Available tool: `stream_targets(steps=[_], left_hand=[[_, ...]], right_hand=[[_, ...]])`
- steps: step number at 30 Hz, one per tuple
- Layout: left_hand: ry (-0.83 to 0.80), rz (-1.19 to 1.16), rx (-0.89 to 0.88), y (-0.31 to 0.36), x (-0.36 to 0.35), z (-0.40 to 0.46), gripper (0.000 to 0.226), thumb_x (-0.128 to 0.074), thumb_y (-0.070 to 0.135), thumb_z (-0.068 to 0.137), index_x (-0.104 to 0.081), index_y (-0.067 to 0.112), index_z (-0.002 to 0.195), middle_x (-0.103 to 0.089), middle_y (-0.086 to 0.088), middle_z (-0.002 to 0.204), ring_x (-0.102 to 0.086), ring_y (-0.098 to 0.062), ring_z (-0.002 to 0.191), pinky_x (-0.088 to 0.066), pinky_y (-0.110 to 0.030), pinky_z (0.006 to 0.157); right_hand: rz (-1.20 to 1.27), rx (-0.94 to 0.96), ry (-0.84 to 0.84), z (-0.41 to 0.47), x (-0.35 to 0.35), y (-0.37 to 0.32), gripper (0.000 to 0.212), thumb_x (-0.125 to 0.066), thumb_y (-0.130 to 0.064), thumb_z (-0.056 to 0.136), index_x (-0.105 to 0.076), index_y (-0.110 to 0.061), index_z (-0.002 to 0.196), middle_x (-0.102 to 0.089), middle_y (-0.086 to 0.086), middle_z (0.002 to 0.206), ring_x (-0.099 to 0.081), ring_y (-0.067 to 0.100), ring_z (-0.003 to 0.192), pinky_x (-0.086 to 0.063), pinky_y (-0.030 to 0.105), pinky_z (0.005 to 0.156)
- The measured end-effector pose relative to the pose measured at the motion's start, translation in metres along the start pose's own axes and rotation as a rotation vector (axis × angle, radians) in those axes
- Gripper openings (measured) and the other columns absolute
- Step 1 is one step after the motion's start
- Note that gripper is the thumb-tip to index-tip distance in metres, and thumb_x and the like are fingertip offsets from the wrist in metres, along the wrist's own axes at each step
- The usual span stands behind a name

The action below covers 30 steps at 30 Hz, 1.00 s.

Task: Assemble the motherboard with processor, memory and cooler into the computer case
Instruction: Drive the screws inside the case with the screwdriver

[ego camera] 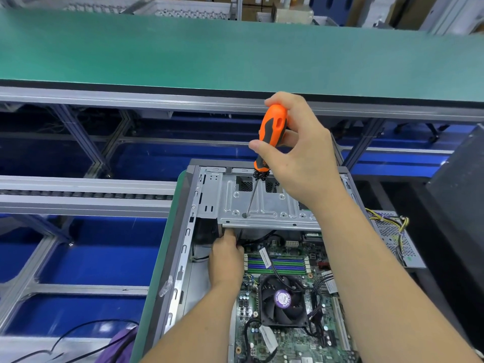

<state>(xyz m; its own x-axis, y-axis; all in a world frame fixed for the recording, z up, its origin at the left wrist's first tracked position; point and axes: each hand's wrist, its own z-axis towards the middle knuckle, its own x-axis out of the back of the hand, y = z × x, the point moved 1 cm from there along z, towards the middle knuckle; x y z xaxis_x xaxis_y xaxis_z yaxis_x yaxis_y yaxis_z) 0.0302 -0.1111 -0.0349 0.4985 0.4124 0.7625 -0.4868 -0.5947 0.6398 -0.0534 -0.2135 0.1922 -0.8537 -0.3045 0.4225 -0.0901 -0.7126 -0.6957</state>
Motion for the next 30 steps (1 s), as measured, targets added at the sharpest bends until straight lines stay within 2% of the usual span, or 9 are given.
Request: stream_targets(steps=[6, 10, 16, 20, 22, 24, 27, 28, 30], left_hand=[[0.012, -0.085, 0.054, -0.003, -0.003, -0.001, 0.021, -0.059, 0.005, 0.089, -0.044, 0.018, 0.090, -0.058, -0.006, 0.074, -0.058, -0.027, 0.065, -0.041, -0.029, 0.055], [-0.011, -0.067, 0.082, -0.007, -0.005, -0.002, 0.017, -0.057, 0.005, 0.089, -0.045, 0.018, 0.088, -0.052, 0.002, 0.064, -0.052, -0.017, 0.057, -0.031, -0.025, 0.046], [-0.080, -0.065, 0.200, -0.010, -0.008, -0.003, 0.014, -0.059, 0.016, 0.093, -0.052, 0.014, 0.082, -0.051, 0.005, 0.067, -0.047, -0.008, 0.055, -0.028, -0.023, 0.043], [-0.088, -0.062, 0.253, -0.013, -0.008, -0.003, 0.020, -0.056, 0.021, 0.096, -0.053, 0.013, 0.078, -0.054, -0.001, 0.069, -0.051, -0.019, 0.060, -0.030, -0.025, 0.047], [-0.074, -0.064, 0.248, -0.014, -0.009, -0.004, 0.025, -0.054, 0.019, 0.098, -0.050, 0.015, 0.073, -0.054, -0.001, 0.066, -0.049, -0.018, 0.056, -0.030, -0.025, 0.046], [-0.083, -0.092, 0.228, -0.014, -0.009, -0.005, 0.015, -0.053, 0.017, 0.098, -0.061, 0.011, 0.087, -0.063, -0.004, 0.075, -0.053, -0.019, 0.060, -0.036, -0.024, 0.050], [-0.098, -0.101, 0.217, -0.013, -0.006, -0.006, 0.025, -0.049, 0.016, 0.099, -0.066, 0.013, 0.117, -0.072, -0.006, 0.110, -0.061, -0.024, 0.080, -0.045, -0.025, 0.067], [-0.086, -0.107, 0.214, -0.012, -0.005, -0.007, 0.027, -0.049, 0.016, 0.099, -0.065, 0.014, 0.121, -0.071, -0.006, 0.113, -0.063, -0.025, 0.083, -0.047, -0.026, 0.069], [-0.048, -0.122, 0.205, -0.009, -0.003, -0.008, 0.030, -0.048, 0.016, 0.099, -0.060, 0.016, 0.126, -0.070, -0.006, 0.106, -0.061, -0.024, 0.078, -0.048, -0.028, 0.067]], right_hand=[[0.039, -0.042, -0.006, -0.004, -0.005, 0.005, 0.047, -0.077, -0.017, 0.086, -0.050, -0.024, 0.124, -0.051, -0.013, 0.081, -0.062, 0.030, 0.077, -0.060, 0.047, 0.071], [0.041, -0.030, 0.002, -0.002, -0.006, 0.004, 0.047, -0.077, -0.020, 0.085, -0.049, -0.031, 0.122, -0.052, -0.016, 0.081, -0.063, 0.030, 0.077, -0.060, 0.047, 0.071], [0.029, -0.013, 0.009, 0.003, -0.004, 0.001, 0.048, -0.076, -0.021, 0.085, -0.049, -0.031, 0.123, -0.050, -0.017, 0.079, -0.063, 0.030, 0.074, -0.060, 0.046, 0.071], [0.020, -0.008, 0.007, 0.001, -0.005, 0.000, 0.049, -0.076, -0.021, 0.085, -0.050, -0.028, 0.125, -0.051, -0.016, 0.080, -0.064, 0.031, 0.075, -0.060, 0.046, 0.072], [0.016, -0.004, 0.006, 0.000, -0.007, 0.000, 0.048, -0.077, -0.020, 0.085, -0.051, -0.027, 0.126, -0.050, -0.017, 0.080, -0.063, 0.030, 0.076, -0.060, 0.046, 0.072], [0.019, -0.004, 0.002, -0.002, -0.008, -0.001, 0.048, -0.077, -0.018, 0.086, -0.051, -0.024, 0.126, -0.050, -0.018, 0.081, -0.062, 0.029, 0.077, -0.060, 0.046, 0.072], [0.015, 0.007, -0.001, -0.003, -0.009, -0.002, 0.048, -0.077, -0.016, 0.086, -0.052, -0.022, 0.126, -0.049, -0.019, 0.083, -0.062, 0.027, 0.077, -0.061, 0.044, 0.071], [0.013, 0.012, -0.002, -0.003, -0.010, -0.003, 0.048, -0.077, -0.016, 0.086, -0.052, -0.021, 0.127, -0.049, -0.019, 0.083, -0.062, 0.027, 0.077, -0.061, 0.044, 0.070], [0.015, 0.017, -0.003, -0.004, -0.011, -0.005, 0.048, -0.077, -0.016, 0.086, -0.052, -0.020, 0.127, -0.050, -0.019, 0.083, -0.062, 0.027, 0.076, -0.061, 0.044, 0.070]])
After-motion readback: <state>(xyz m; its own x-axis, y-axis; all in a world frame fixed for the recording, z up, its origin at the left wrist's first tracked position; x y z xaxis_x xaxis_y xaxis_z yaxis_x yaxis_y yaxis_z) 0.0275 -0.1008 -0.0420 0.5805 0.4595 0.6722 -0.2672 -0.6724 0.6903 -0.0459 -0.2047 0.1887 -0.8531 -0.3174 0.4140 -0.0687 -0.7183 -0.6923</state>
